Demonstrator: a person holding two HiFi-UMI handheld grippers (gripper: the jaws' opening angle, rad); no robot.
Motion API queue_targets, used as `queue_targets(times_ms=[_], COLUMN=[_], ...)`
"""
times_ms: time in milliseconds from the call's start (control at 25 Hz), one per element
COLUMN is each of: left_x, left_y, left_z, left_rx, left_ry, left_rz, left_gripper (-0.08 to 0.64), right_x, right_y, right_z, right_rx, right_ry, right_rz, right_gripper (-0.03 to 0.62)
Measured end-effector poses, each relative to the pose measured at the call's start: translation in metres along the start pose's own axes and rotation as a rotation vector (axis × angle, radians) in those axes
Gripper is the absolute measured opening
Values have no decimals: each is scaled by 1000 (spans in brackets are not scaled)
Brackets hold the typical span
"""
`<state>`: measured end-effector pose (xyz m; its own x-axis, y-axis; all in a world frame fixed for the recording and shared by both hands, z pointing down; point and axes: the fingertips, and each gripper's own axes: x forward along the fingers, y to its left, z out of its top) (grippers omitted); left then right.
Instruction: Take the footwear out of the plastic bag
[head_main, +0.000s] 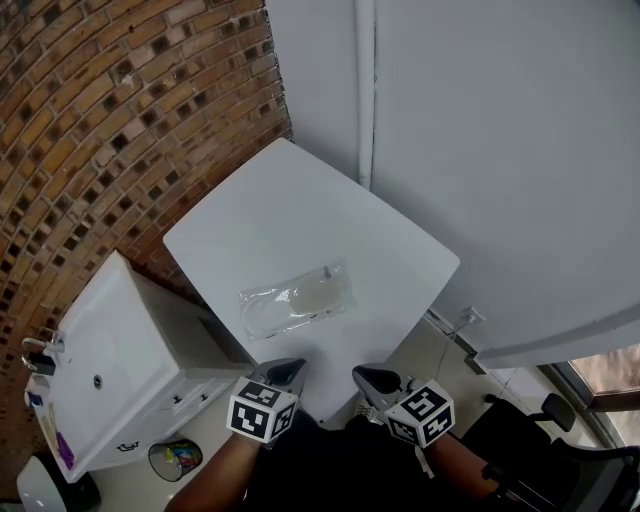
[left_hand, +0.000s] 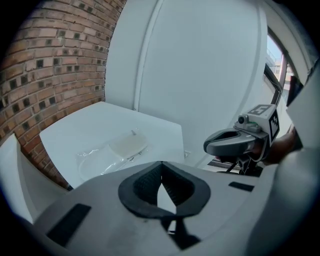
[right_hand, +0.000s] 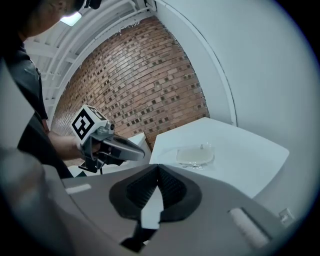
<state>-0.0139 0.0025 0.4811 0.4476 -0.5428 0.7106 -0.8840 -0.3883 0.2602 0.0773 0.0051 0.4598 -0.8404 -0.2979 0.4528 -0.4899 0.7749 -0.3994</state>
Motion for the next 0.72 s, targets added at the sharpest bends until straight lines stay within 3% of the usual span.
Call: queue_targets(times_ms=[160,520,720], left_x=[10,71,115], left_y=[33,98,118], left_z=[8,40,33], left_rx=[31,206,341], left_ry=[32,91,176], left_rz=[3,-22,-23], left_gripper=[6,6,8], right_x=[19,57,64], right_y=[-13,-32,-55], right_z=[1,-6,-11], right_rx=[24,24,-55], right_ry=[4,23,66], right_rz=[-63,-278,-396], right_gripper=[3,3,52])
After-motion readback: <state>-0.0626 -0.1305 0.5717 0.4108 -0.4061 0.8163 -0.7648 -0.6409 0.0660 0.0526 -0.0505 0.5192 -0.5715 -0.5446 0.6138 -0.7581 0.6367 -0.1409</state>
